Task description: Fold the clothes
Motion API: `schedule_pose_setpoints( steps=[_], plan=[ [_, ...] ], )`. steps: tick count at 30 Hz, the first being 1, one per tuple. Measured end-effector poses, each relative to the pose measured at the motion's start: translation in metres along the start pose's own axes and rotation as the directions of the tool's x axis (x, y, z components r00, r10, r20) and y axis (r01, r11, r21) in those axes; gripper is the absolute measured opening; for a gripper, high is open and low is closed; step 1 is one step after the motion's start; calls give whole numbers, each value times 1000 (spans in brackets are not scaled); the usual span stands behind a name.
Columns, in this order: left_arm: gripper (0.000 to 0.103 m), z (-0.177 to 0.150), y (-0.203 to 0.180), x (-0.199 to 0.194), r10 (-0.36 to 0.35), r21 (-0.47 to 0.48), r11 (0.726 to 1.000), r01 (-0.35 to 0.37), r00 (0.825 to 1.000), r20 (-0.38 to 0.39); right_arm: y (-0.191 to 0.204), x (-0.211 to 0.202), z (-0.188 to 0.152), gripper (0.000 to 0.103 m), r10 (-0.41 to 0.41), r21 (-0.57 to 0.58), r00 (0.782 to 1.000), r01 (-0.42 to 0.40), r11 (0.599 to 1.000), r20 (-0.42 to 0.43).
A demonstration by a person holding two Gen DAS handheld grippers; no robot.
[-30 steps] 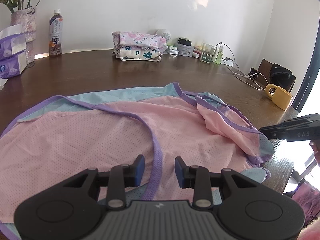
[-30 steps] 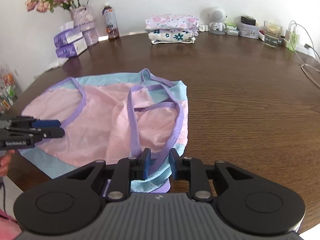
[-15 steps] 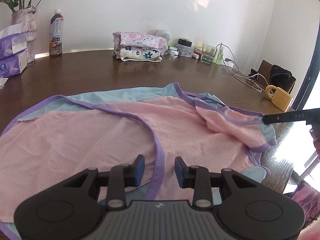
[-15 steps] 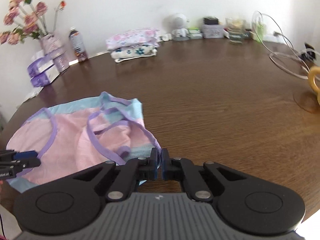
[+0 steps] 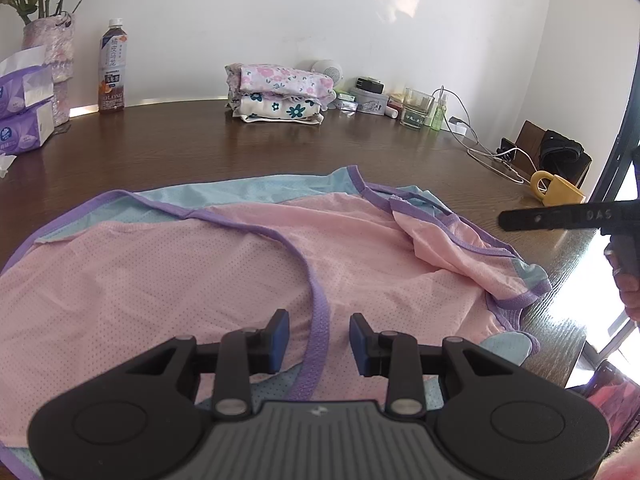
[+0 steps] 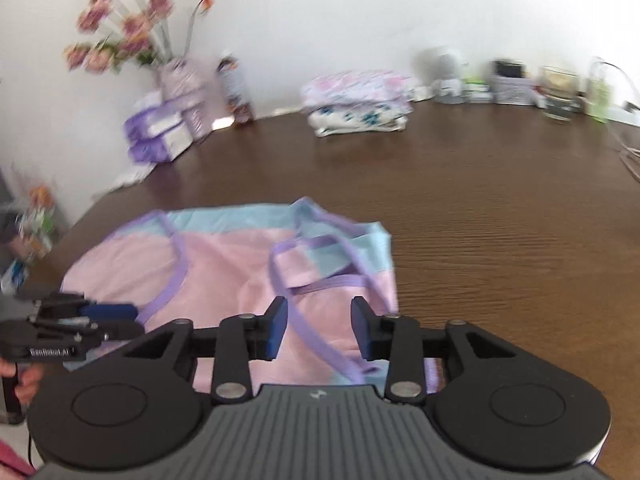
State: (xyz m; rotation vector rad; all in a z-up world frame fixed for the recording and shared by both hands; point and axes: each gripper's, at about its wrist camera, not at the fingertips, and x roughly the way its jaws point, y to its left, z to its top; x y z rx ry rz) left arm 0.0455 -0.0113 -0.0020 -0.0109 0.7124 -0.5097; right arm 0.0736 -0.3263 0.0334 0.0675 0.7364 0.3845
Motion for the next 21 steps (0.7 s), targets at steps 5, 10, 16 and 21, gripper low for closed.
schedule_pose_setpoints(
  steps=[5,10,16,21],
  plan=[
    [31,-1,1,0,-3,-1,1000,3,1000,3,9,28,4,36,21,-42,997,-25,999,-76],
    [31,-1,-1,0,4,4,1000,-4,1000,3,-5,5,0,3,9,14,999,-8,1000,-31],
    [31,-1,-3,0,12,10,1000,-12,1000,2,-64,-18,3,3,-278,126,961,274,953,13],
    [31,-1,-4,0,18,10,1000,-18,1000,2,-95,-14,-5,5,-376,181,924,381,907,-65]
  ],
)
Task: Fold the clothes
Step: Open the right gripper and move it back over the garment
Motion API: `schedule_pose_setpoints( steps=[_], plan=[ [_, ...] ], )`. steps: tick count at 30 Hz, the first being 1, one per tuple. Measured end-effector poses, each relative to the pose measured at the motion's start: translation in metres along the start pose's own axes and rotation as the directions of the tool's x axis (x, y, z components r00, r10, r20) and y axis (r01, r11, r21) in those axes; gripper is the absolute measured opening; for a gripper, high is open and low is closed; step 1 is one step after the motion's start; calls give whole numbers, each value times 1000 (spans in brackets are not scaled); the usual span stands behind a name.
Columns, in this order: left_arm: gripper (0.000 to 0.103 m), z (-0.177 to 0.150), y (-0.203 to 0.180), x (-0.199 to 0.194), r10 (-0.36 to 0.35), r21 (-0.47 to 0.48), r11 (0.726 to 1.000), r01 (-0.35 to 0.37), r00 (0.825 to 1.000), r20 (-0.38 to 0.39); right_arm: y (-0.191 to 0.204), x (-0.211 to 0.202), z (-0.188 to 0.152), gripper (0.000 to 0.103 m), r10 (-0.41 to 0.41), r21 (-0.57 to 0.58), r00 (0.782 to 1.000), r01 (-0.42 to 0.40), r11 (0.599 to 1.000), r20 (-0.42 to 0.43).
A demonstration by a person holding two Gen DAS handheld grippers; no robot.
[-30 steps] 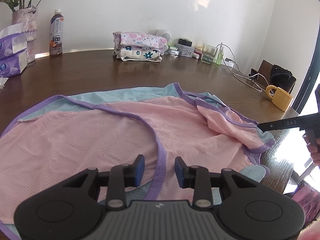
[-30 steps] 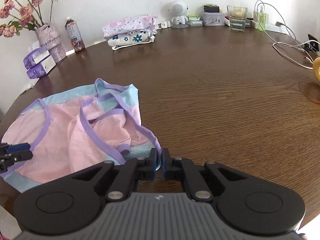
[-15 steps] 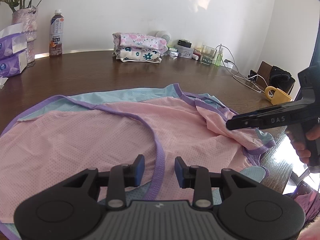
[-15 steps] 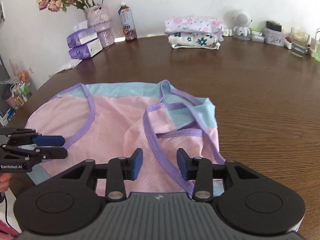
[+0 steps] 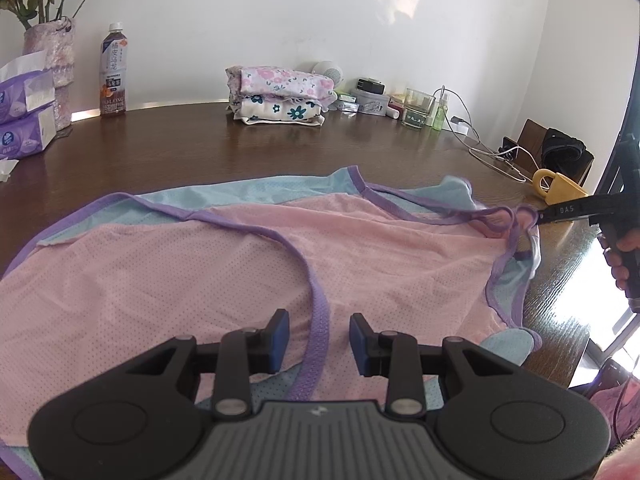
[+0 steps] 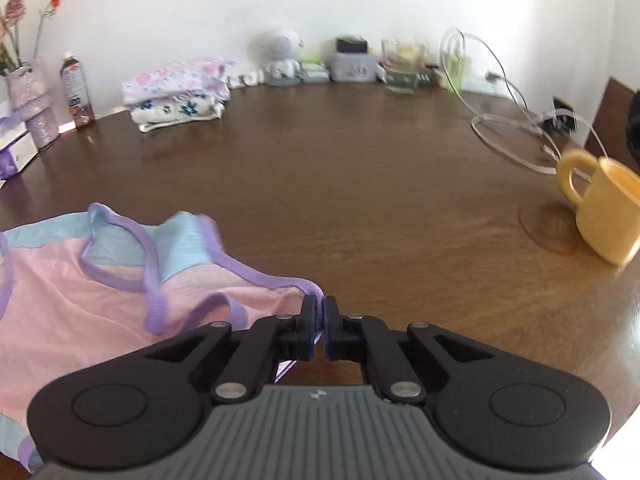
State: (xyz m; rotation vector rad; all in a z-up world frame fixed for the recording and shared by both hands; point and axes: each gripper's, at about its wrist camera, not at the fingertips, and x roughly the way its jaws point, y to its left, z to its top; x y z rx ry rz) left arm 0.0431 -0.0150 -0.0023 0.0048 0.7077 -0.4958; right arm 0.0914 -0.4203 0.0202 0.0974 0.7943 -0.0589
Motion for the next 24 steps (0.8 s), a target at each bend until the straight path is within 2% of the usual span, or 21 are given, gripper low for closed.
schedule_pose_setpoints(
  steps=[2,4,5,7,11,13,16,18,20,22,24],
  plan=[
    [31,1,0,0,1,1,1000,-1,1000,-4,-2,-2,-1,12,38,23,999,-38,999,9],
    [31,2,0,1,1,3,1000,-1,1000,-9,-1,-8,1,41,70,28,996,-72,997,54],
    [32,3,0,1,1,4,1000,-1,1000,-11,2,-10,4,43,91,24,993,-93,995,79],
    [32,3,1,1,-1,1,1000,1,1000,-14,8,-9,12,43,121,8,987,-122,992,107],
    [32,6,6,-1,-18,-29,999,17,1000,-25,25,8,31,43,164,-32,982,-161,986,95],
    [31,11,11,-7,5,-26,1000,-5,1000,-6,36,15,37,43,201,-49,976,-197,979,80],
    [31,20,25,-15,69,-33,997,-68,997,26,58,15,40,40,282,-123,957,-272,954,69],
    [31,28,38,-16,113,-44,993,-111,993,30,74,15,38,37,274,-200,960,-257,945,62],
    [31,35,52,-15,164,-53,985,-162,986,21,85,20,38,37,206,-263,976,-180,948,75],
    [31,43,66,-13,203,-64,977,-202,979,14,82,28,42,37,155,-255,986,-132,958,69],
    [32,51,79,-11,217,-83,973,-216,976,7,76,34,45,38,170,-216,984,-156,964,46]
  ],
)
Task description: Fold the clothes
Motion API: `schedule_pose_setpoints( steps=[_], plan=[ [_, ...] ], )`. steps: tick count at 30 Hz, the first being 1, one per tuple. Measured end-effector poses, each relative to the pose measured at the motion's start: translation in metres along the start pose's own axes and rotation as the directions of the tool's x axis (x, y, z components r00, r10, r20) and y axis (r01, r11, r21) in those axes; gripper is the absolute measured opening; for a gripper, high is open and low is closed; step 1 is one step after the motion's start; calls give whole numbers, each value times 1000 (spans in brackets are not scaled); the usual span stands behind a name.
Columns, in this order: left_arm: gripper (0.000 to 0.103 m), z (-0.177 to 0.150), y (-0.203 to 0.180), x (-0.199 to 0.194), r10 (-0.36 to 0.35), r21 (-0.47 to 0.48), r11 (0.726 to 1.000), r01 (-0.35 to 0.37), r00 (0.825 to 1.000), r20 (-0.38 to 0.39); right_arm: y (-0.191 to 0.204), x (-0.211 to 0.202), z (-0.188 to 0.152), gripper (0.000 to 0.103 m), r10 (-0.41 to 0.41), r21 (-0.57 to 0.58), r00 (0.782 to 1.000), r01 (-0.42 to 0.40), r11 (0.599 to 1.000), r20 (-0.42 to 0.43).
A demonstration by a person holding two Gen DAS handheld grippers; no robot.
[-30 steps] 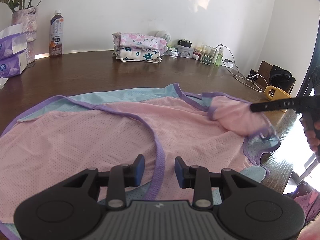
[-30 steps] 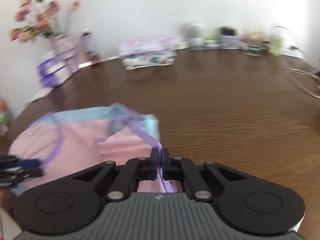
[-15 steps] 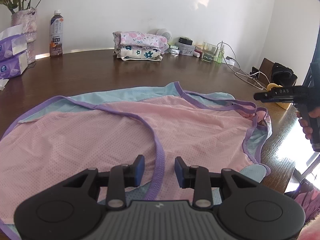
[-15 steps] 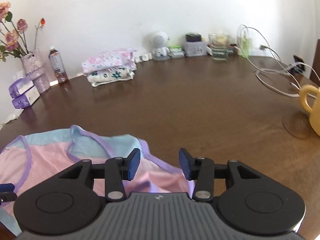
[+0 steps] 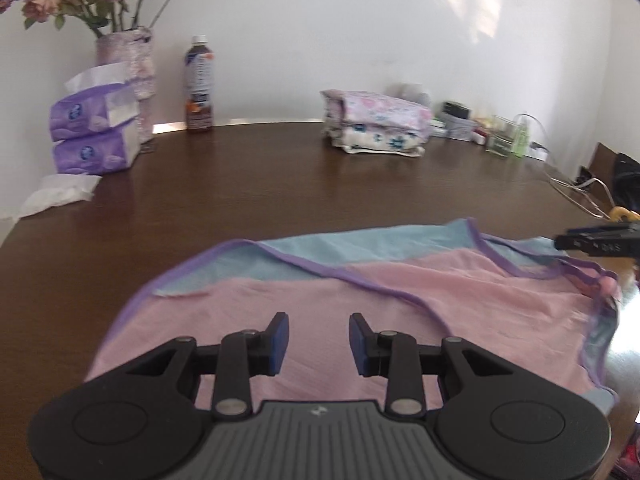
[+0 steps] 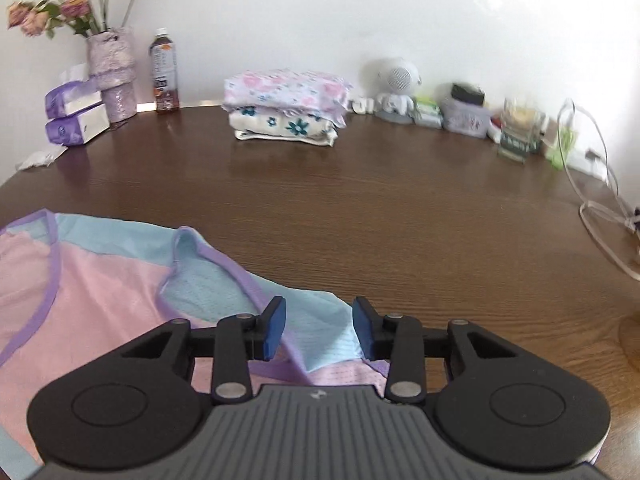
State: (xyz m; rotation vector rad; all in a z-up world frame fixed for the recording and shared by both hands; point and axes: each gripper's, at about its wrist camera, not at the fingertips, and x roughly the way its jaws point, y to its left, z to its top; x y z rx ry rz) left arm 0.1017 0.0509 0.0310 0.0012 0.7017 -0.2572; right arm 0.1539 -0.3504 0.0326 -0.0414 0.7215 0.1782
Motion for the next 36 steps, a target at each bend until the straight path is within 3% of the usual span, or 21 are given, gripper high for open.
schedule_pose_setpoints(
  steps=[2,6,12,14,16,18,23,26,29,33,36],
  plan=[
    [32,10,11,6,-22,-38,999,21,1000,-5,-5,1,1,38,52,27,999,-52,998,-6],
    [32,28,18,26,-49,-70,996,47,998,-30,13,7,3,38,93,-50,996,-94,994,-11],
    [32,48,24,66,-68,-128,990,57,994,-83,57,34,29,37,288,-44,955,-291,956,-67],
    [30,50,29,77,-76,-148,987,61,992,-98,68,51,38,35,285,-35,954,-289,957,-96],
    [26,51,34,86,-83,-167,984,64,991,-109,74,68,45,26,276,-9,953,-279,960,-127],
    [17,52,38,89,-78,-165,984,60,991,-104,72,82,52,2,285,50,948,-281,958,-140],
    [3,47,54,91,-87,-223,972,67,993,-83,61,96,69,2,255,124,964,-245,962,-73],
    [3,45,66,90,-84,-282,957,63,994,-63,57,107,71,2,258,147,964,-246,958,-70],
    [3,43,76,90,-92,-337,939,71,995,-47,53,109,70,8,297,201,950,-273,941,-98],
    [3,40,86,87,-79,-370,927,62,996,-30,48,72,63,31,288,195,957,-278,941,-25],
    [3,38,94,84,-63,-396,917,49,998,-22,44,37,55,38,255,151,967,-256,955,25]
  ],
)
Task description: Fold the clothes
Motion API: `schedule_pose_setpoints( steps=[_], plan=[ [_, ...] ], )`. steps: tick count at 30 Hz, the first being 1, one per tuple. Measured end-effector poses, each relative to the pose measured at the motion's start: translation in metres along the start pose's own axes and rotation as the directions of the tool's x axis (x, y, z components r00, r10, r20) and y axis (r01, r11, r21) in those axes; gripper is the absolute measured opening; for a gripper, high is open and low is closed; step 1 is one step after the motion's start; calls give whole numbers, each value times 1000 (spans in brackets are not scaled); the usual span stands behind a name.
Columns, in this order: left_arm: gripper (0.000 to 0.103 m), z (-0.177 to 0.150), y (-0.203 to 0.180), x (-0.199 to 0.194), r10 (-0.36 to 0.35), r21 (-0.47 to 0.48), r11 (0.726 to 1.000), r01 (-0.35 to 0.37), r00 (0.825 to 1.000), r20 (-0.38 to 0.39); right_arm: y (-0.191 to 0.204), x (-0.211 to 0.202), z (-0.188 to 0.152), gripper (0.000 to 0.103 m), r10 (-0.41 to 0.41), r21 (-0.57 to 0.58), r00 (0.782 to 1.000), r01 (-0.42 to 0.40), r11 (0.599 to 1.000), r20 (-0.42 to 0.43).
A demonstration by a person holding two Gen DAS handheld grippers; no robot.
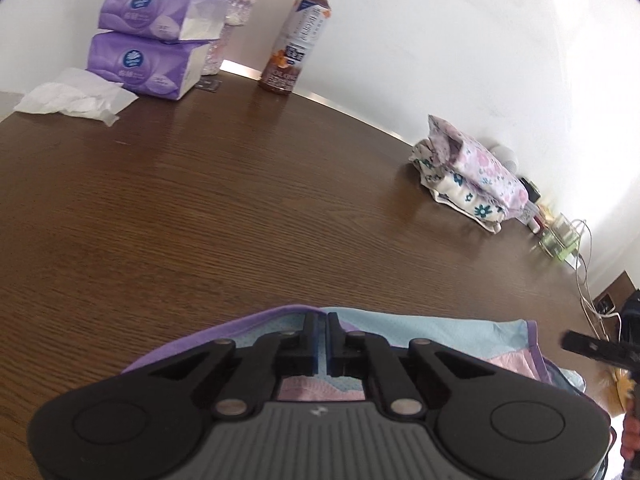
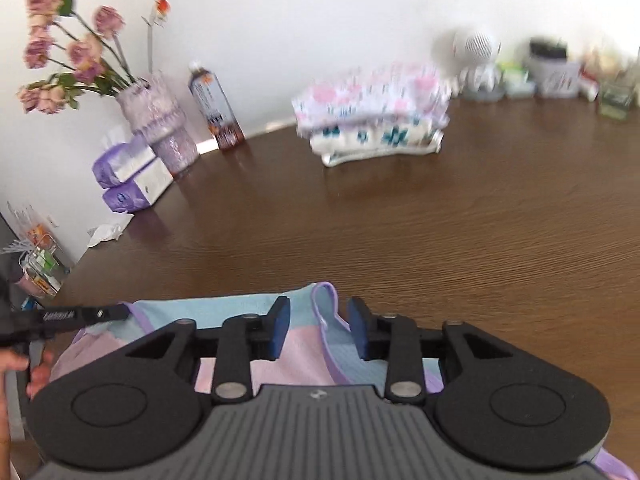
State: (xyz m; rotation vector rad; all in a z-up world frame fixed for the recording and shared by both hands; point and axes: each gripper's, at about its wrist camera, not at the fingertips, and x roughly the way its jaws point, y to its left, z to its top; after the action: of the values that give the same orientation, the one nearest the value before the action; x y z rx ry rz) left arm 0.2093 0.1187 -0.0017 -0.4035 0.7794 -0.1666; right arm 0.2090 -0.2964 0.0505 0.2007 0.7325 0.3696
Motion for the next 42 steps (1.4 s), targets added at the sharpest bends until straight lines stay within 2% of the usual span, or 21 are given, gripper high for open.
schedule_pose_setpoints(
  steps=[2,4,8,11,13,15,18,20,21,22,25,28,33,37,39,42],
  plan=[
    [3,-1,3,-5,7,-8,1000,-7,1000,6,-1,-23,-6,42,-39,-33,999,40,999,29],
    [12,-2,4,-15,20,-8,1000,-20,1000,18,-5,-43,-12,46,-99,-70,994,103,992,55],
    [16,-14,-15,-40,-31,104,994,28,999,27,-29,-64,-23,47,-257,-93,965,262,961,59],
    [20,-29,-36,-47,-65,189,980,65,998,-4,-59,-62,-29,47,-308,-51,951,308,950,9],
    [21,-40,-49,-47,-76,229,970,81,997,-33,-78,-55,-31,47,-294,-9,955,294,956,-33],
    [21,-50,-60,-46,-85,253,963,97,995,-59,-90,-47,-31,47,-244,36,968,246,969,-62],
    [21,-66,-71,-46,-94,269,956,115,992,-90,-98,-37,-30,46,-184,47,979,188,981,-91],
    [21,-75,-77,-47,-90,283,952,117,990,-106,-99,-30,-29,36,-151,39,982,156,987,-111],
    [21,-80,-79,-46,-83,291,950,112,990,-110,-96,-26,-30,18,-139,18,982,142,990,-125],
    [21,-84,-81,-45,-76,298,948,107,991,-114,-92,-24,-30,6,-126,-1,983,127,992,-133],
    [22,-91,-84,-48,-62,311,946,90,993,-98,-81,-26,-25,6,-128,-22,989,126,992,-80],
    [22,-92,-84,-49,-61,305,948,87,994,-94,-87,-30,-12,6,-146,51,989,147,988,-6],
    [22,-94,-81,-50,-68,294,952,90,994,-84,-101,-9,-1,7,-215,120,977,215,969,-14],
    [22,-96,-79,-53,-76,288,953,94,994,-72,-111,4,-3,16,-224,187,973,230,955,-53],
    [22,-97,-79,-53,-76,297,950,93,995,-68,-110,-3,-6,29,-219,188,975,220,957,-24],
    [22,-97,-80,-54,-78,304,948,95,995,-65,-97,-24,-11,33,-234,105,972,229,968,36]
  ],
)
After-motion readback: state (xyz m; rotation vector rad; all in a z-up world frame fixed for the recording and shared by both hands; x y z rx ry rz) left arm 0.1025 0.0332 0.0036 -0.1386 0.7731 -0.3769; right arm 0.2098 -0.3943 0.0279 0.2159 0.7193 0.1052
